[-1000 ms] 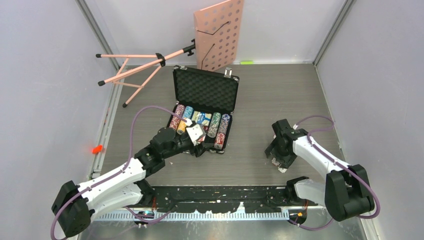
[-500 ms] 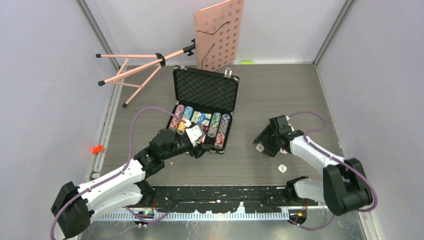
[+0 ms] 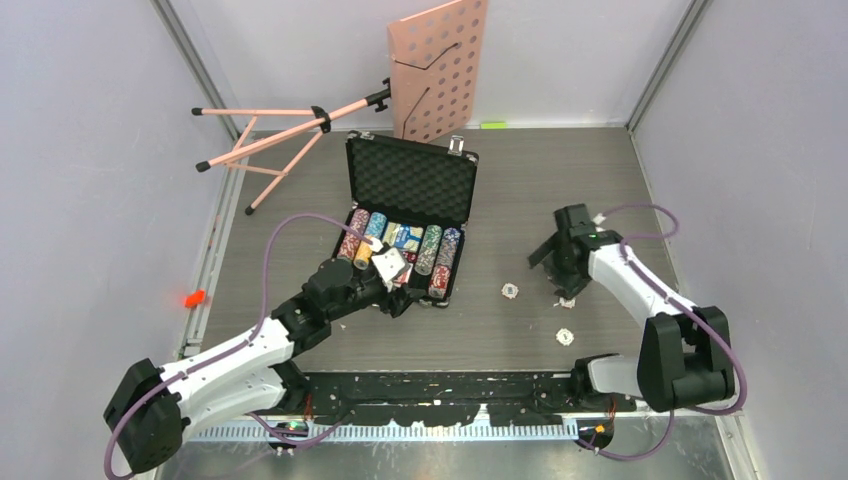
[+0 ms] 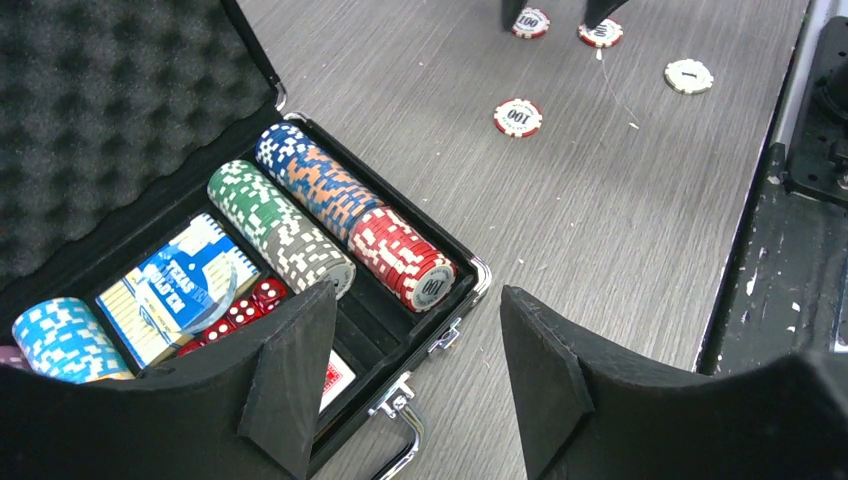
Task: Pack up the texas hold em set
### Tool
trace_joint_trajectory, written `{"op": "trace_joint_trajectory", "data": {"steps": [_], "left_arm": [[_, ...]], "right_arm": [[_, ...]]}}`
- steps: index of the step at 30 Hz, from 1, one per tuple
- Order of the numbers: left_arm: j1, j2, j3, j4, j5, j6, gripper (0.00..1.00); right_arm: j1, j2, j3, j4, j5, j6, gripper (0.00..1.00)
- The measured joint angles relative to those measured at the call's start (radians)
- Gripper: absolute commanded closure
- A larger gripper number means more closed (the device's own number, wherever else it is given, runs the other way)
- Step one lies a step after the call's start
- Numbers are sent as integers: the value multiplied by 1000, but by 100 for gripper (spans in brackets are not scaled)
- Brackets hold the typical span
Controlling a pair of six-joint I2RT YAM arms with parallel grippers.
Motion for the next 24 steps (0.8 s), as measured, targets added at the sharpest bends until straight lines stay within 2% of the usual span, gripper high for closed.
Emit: {"op": "trace_joint_trajectory", "data": {"steps": [6, 10, 13, 16, 18, 21, 24], "left_arm": [[0, 5, -5, 8, -20, -19, 37], [0, 4, -34, 33, -21, -18, 37], [0, -2, -68, 56, -27, -16, 37], [0, -12, -100, 68, -47, -14, 37], [0, -16, -117, 83, -58, -13, 38], [0, -18, -135, 106, -73, -12, 38], [0, -18, -146, 125, -82, -12, 38]], "right_arm": [[-271, -84, -60, -71, 37, -78, 25], [-325, -89, -120, -40, 23, -111, 24], [-332, -6, -124, -4, -4, -113, 25], [-330, 71, -73, 3, -19, -114, 31], [-319, 94, -56, 1, -20, -112, 39], [-271, 99, -54, 12, -23, -100, 56], [-182, 101, -56, 42, -58, -53, 62]]}}
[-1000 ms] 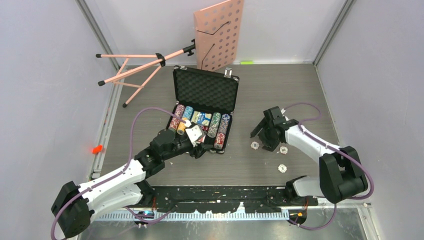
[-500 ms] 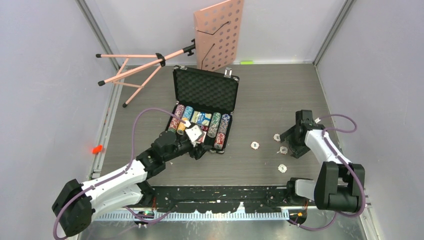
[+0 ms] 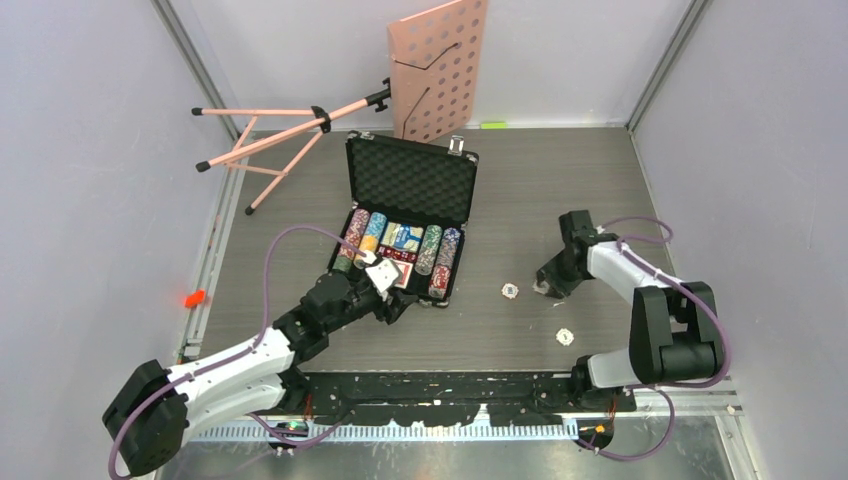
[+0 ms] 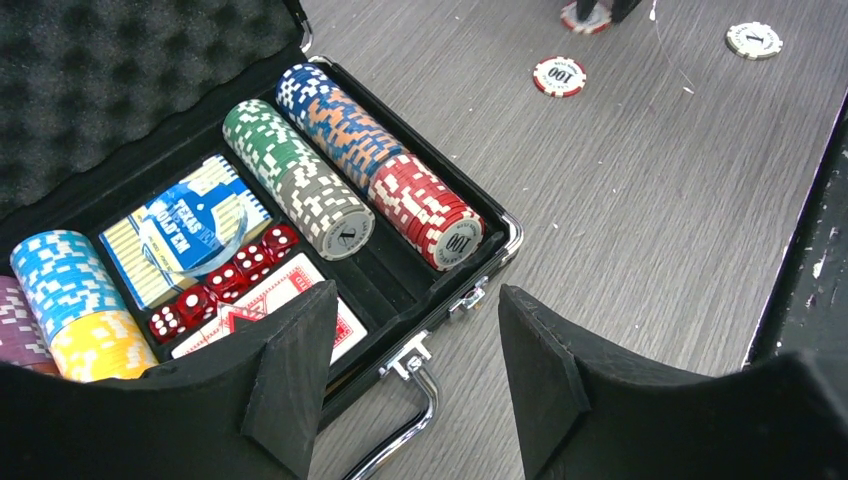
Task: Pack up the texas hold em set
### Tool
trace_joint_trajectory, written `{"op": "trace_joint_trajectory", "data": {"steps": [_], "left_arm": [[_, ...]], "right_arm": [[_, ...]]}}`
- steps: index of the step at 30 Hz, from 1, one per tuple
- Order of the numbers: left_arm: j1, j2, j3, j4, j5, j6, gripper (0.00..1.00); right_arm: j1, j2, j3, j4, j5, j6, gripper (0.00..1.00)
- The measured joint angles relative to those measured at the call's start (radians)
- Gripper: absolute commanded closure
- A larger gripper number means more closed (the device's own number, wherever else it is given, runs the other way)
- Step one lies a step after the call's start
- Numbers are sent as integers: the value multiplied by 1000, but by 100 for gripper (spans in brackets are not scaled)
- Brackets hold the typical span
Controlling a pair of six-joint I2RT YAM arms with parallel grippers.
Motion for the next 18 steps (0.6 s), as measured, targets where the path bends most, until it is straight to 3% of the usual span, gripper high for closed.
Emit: {"op": "trace_joint_trajectory", "data": {"steps": [5, 7, 8, 14, 18], "left_arm": [[0, 0, -8, 17, -9, 1, 38], [0, 0, -8, 18, -19, 0, 39], [0, 0, -8, 18, -21, 0, 39], [0, -9, -9, 18, -38, -1, 39], [0, -37, -15, 19, -47, -1, 39]], "right_arm": [[139, 3, 0, 19, -92, 81, 62], [156, -2, 14, 3, -107, 97, 56], [158, -5, 18, -1, -108, 99, 46], [117, -21, 177, -106, -45, 53, 24], [11, -19, 222, -126, -7, 0, 25]]}}
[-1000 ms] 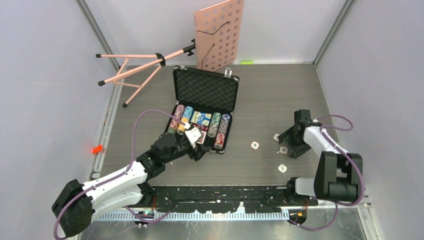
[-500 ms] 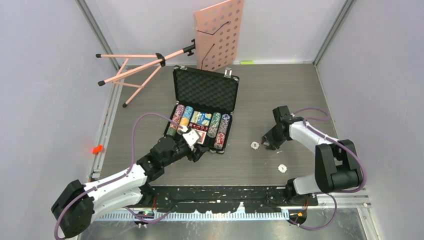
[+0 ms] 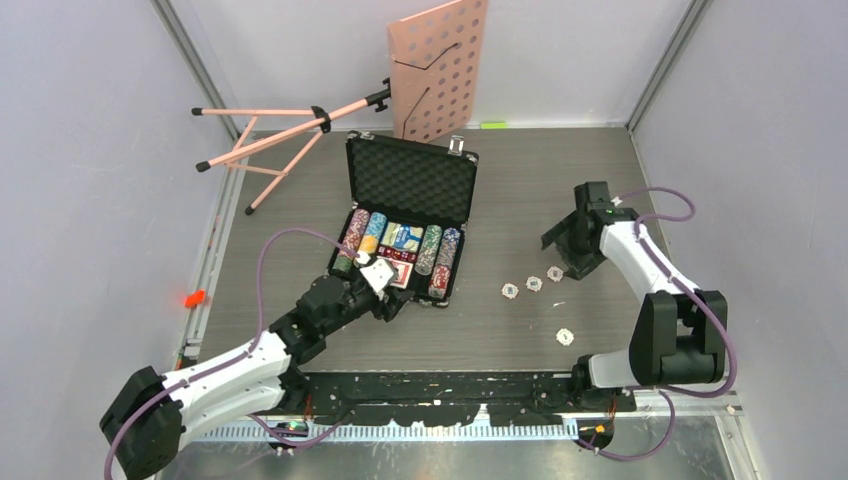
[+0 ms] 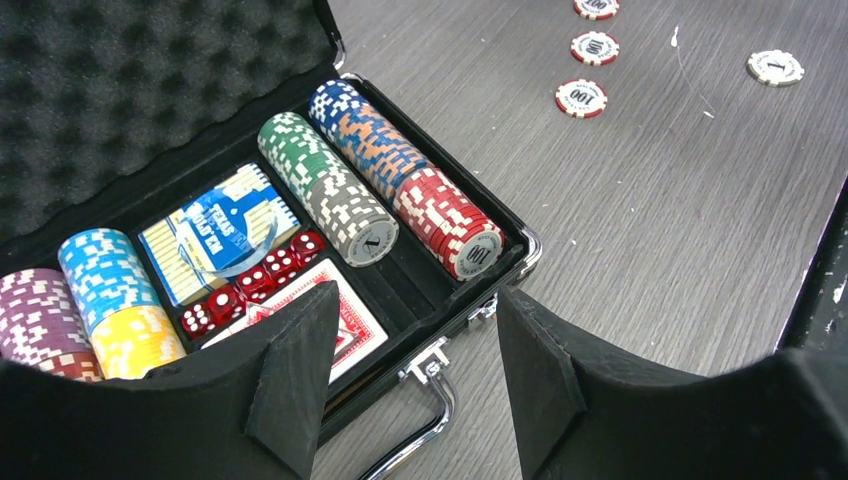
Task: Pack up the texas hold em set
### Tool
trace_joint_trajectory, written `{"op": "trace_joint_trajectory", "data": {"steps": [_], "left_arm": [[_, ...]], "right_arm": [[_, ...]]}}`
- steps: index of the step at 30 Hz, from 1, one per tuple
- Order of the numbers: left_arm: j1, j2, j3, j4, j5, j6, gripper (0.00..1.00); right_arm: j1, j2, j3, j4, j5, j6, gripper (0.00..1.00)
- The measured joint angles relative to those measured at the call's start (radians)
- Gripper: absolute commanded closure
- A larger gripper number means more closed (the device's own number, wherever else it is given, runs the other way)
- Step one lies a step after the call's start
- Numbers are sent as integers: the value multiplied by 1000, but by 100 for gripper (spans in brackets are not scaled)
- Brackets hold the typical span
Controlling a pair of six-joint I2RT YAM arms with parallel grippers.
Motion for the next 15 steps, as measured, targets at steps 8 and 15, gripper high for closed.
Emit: {"op": "trace_joint_trajectory", "data": {"steps": [8, 15], "left_arm": [[0, -28, -8, -3, -119, -84, 29], [0, -72, -8, -10, -251, -169, 24]], "right_arm": [[-89, 158, 42, -47, 102, -65, 39], [-89, 301, 80, -11, 111, -104, 49]]}}
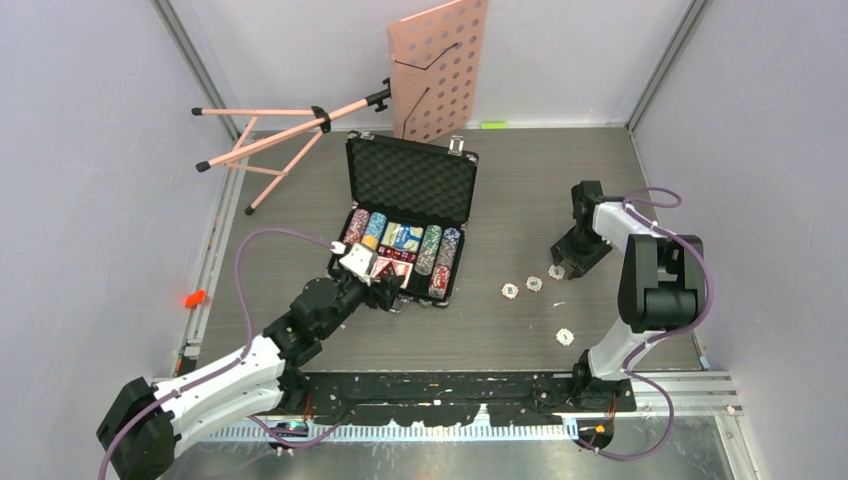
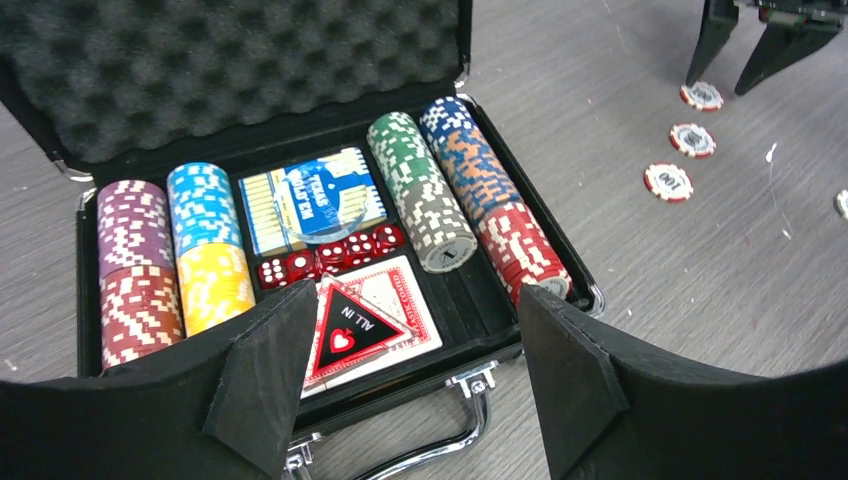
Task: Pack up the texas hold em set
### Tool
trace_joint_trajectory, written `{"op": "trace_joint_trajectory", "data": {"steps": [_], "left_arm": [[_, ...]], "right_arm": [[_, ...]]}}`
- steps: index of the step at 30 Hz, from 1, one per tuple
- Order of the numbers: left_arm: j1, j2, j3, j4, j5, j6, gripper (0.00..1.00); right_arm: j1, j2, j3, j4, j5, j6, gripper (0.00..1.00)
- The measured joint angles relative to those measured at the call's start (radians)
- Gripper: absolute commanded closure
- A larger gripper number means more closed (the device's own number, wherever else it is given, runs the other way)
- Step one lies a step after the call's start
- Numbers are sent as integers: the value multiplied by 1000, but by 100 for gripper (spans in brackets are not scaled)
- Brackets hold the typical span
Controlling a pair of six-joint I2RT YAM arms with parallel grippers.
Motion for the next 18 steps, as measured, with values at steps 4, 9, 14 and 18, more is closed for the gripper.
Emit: {"op": "trace_joint_trajectory", "data": {"steps": [4, 9, 14, 18], "left_arm": [[0, -18, 0, 0, -30, -21, 24], [0, -16, 0, 0, -45, -27, 24], [0, -3, 0, -3, -45, -32, 23], [0, 3, 0, -3, -45, -36, 23]], "right_arm": [[2, 8, 5, 11, -16, -8, 54], [53, -29, -42, 65, -24, 9, 64], [196, -91, -116, 119, -55, 86, 66], [356, -134, -166, 154, -99, 179, 65]]}}
